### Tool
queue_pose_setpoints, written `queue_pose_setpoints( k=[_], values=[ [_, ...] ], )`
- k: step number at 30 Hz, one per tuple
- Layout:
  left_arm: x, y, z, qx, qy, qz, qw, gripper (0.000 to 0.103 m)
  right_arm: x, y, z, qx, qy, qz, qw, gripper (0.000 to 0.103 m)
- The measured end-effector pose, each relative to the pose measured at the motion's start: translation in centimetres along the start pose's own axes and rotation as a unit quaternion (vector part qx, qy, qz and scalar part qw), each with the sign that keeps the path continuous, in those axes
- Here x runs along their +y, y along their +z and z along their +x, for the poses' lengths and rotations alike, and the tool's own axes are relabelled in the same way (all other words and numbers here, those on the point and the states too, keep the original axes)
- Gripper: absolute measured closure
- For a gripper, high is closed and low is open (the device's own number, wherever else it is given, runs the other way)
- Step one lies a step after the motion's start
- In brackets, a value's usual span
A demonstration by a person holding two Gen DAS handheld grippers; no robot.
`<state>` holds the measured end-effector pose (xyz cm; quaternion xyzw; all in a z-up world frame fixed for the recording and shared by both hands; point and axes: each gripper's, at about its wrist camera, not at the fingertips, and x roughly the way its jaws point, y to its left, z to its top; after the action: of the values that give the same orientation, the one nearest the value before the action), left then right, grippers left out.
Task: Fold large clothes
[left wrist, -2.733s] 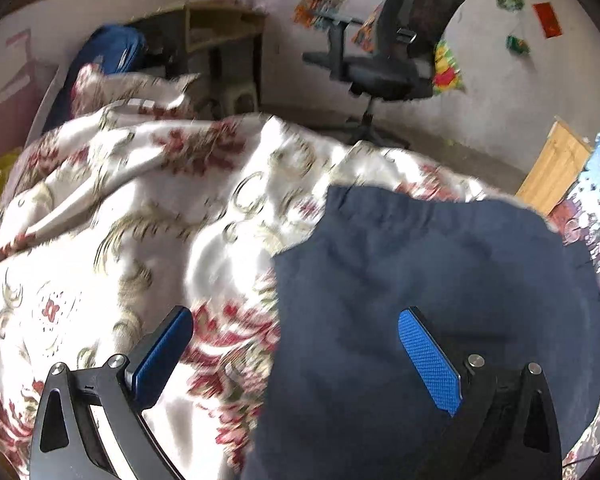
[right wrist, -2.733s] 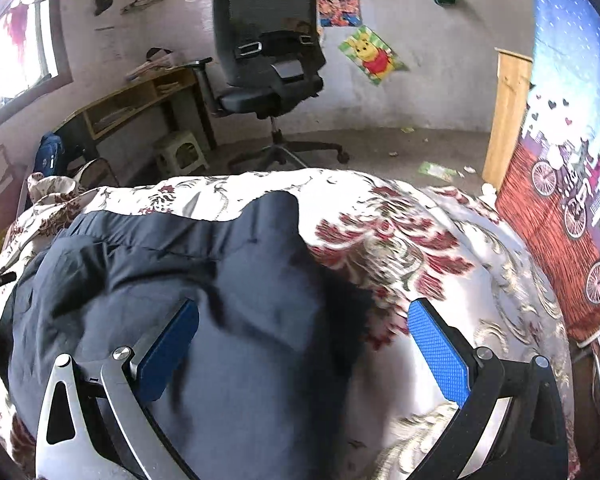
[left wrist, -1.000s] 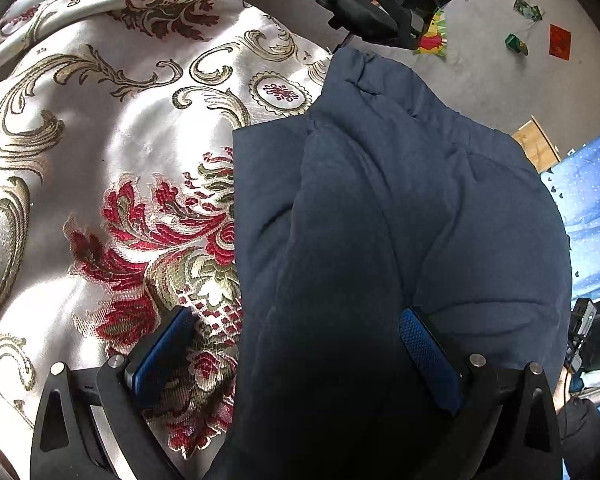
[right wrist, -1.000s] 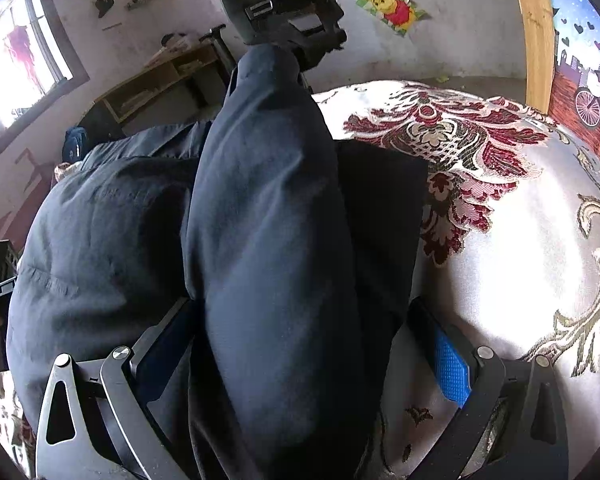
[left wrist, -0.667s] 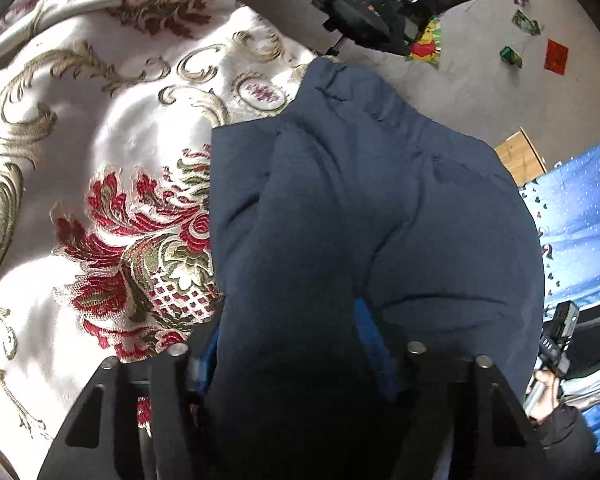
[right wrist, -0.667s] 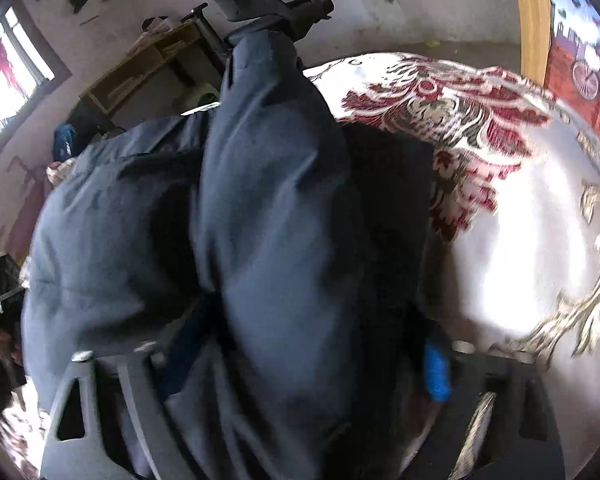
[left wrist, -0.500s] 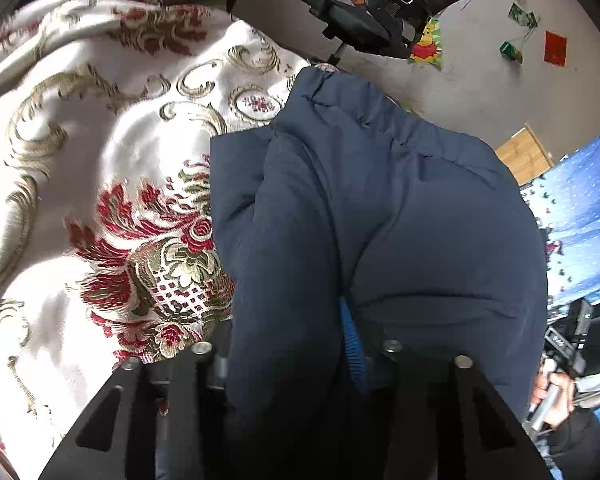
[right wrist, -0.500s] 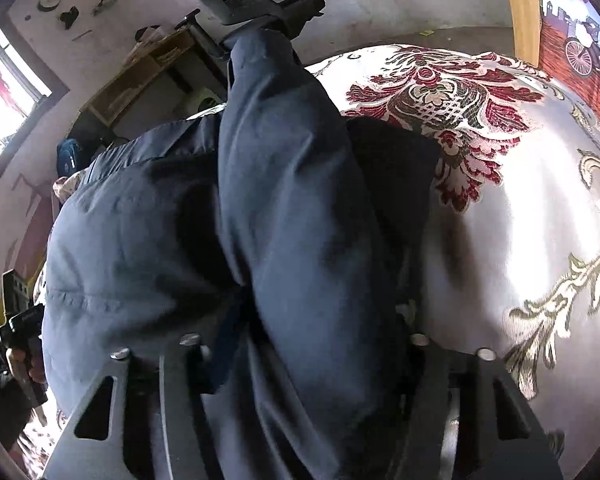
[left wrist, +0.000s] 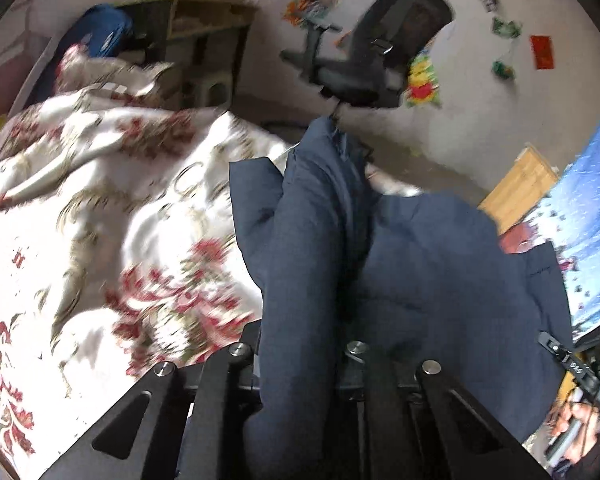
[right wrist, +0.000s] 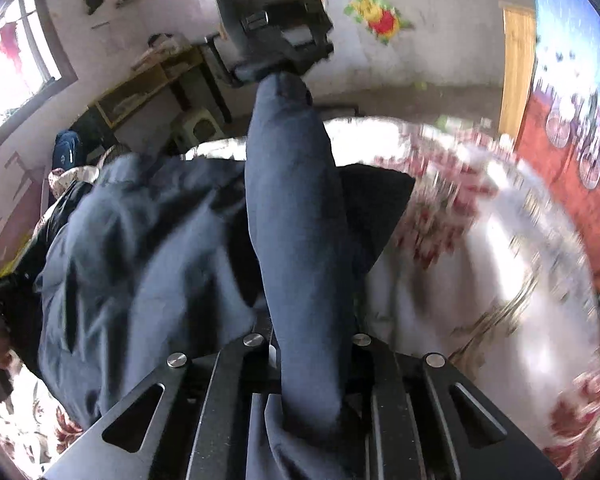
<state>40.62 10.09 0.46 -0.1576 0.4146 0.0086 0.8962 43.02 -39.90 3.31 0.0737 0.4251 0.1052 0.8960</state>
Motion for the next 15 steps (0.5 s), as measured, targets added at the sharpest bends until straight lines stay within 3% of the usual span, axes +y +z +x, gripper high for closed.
queue_pose_setpoints(
  k=[9, 15],
  values=[
    [-7.7, 2.4, 0.2, -0.045, -0.070, 0.016, 0.9964, 0.089, -3.8, 4.9, -7.3, -0.111, -0.048, 0.024, 0.992, 0.092],
    [-11.1, 1.2, 3.1, -0.025, -0.079, 0.025, 0.9962, 0.089, -7.4, 4.9, -7.3, -0.101, -0.083, 0.048, 0.990, 0.092]
  ],
)
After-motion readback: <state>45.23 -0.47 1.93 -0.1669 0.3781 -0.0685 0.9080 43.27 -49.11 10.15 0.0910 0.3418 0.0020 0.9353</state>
